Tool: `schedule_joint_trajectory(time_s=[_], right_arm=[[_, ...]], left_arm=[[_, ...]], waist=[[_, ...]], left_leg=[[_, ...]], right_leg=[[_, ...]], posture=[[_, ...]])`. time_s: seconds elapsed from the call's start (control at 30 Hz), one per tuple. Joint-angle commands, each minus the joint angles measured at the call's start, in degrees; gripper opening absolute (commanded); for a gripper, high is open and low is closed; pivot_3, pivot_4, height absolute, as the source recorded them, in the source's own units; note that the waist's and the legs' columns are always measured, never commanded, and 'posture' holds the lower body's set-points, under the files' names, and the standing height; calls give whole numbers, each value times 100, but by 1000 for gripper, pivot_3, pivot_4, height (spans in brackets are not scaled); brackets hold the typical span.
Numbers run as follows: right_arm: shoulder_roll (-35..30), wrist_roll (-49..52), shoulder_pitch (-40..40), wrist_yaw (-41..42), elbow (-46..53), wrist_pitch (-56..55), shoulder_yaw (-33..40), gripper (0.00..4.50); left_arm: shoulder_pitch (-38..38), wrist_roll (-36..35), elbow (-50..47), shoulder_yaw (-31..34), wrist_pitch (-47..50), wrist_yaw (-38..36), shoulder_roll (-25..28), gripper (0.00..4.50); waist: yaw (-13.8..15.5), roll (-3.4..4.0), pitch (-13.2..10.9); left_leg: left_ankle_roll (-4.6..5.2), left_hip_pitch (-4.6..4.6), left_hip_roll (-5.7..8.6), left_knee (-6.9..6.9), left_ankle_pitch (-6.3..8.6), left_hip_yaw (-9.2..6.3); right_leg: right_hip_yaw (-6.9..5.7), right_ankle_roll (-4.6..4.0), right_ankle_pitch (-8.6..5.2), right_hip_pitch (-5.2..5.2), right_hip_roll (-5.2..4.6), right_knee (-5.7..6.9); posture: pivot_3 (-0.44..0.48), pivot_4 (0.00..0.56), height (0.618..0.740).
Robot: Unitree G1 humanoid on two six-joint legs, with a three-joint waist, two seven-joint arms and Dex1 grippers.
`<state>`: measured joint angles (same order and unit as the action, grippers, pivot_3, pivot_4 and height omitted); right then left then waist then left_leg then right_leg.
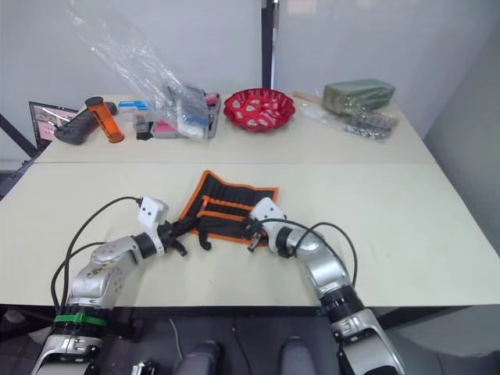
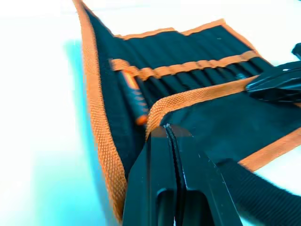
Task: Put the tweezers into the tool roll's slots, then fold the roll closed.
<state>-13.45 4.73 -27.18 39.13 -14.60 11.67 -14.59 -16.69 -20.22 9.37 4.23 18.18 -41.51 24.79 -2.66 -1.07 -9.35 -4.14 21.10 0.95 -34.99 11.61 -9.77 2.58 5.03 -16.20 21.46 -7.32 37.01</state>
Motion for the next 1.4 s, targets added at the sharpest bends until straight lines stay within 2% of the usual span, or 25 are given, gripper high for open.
schedule_joint_trajectory(time_s=[0.03, 0.2, 0.43, 0.57, 0.7, 0.83, 1.03, 1.17, 1.4], right_arm=[[-47, 576, 107, 354, 434, 301, 357, 0], [-366, 1767, -37, 810, 1427, 1609, 1007, 0], [-1004, 2609, -202, 896, 1595, 2830, 1749, 0], [-1312, 3074, -20, 880, 1679, 3652, 2071, 0], [-1536, 3481, 273, 834, 1980, 4427, 2140, 1112], [-1447, 3582, 506, 502, 2074, 4764, 2202, 2514], [-1017, 3578, 401, 6, 1842, 4830, 2264, 4496], [-792, 3249, 99, -277, 1464, 4625, 2049, 4500], [-315, 3117, -486, -454, 745, 4735, 1829, 4500]], left_arm=[[115, -454, -673, 400, 296, 26, 55, 37], [351, -1360, -1844, 887, 1088, -95, 327, 37], [760, -2140, -2827, 1364, 1900, -322, 1140, 37], [1000, -2378, -3405, 1454, 2163, -463, 1621, 37], [1175, -2418, -3704, 1447, 2313, -456, 1928, 0], [1340, -2375, -3899, 1500, 2334, -490, 2120, 1197], [1689, -2229, -3938, 1691, 2174, -549, 2215, 3185], [1870, -1936, -3874, 1749, 1905, -546, 2300, 4480], [1983, -1762, -3918, 1663, 1769, -598, 2355, 4480]], waist=[[2, 0, -2], [-5, -1, -7], [-7, -1, -11], [16, -1, -14], [24, -1, -15], [5, -1, -16], [6, -1, -17], [10, 0, -18], [-2, 0, -18]], left_leg=[[0, 2, 0, 1, 0, 0], [-2, 90, 0, -9, -2, -6], [0, 82, 0, 7, -1, -3], [0, 89, 0, 4, -1, -1], [0, 90, 0, 4, 0, 1], [1, 91, 0, 6, 0, 2], [1, 91, -2, 9, 0, 4], [1, 90, -2, 8, 0, 4], [1, 87, -2, 13, 1, 4]], right_leg=[[0, 0, 0, 2, 0, -1], [0, -45, 27, 89, 0, 10], [0, -41, 24, 84, 0, 2], [0, -41, 24, 86, 0, -1], [1, -41, 24, 83, 0, -6], [1, -40, 23, 87, 0, -7], [1, -39, 21, 88, 0, -6], [2, -41, 22, 87, 0, -8], [2, -44, 23, 88, 0, -6]], posture=[[0, 150, 740], [0, 150, 740], [0, 150, 740], [0, 150, 740], [0, 150, 740], [0, 150, 740], [0, 150, 740], [0, 150, 740], [0, 150, 740]])
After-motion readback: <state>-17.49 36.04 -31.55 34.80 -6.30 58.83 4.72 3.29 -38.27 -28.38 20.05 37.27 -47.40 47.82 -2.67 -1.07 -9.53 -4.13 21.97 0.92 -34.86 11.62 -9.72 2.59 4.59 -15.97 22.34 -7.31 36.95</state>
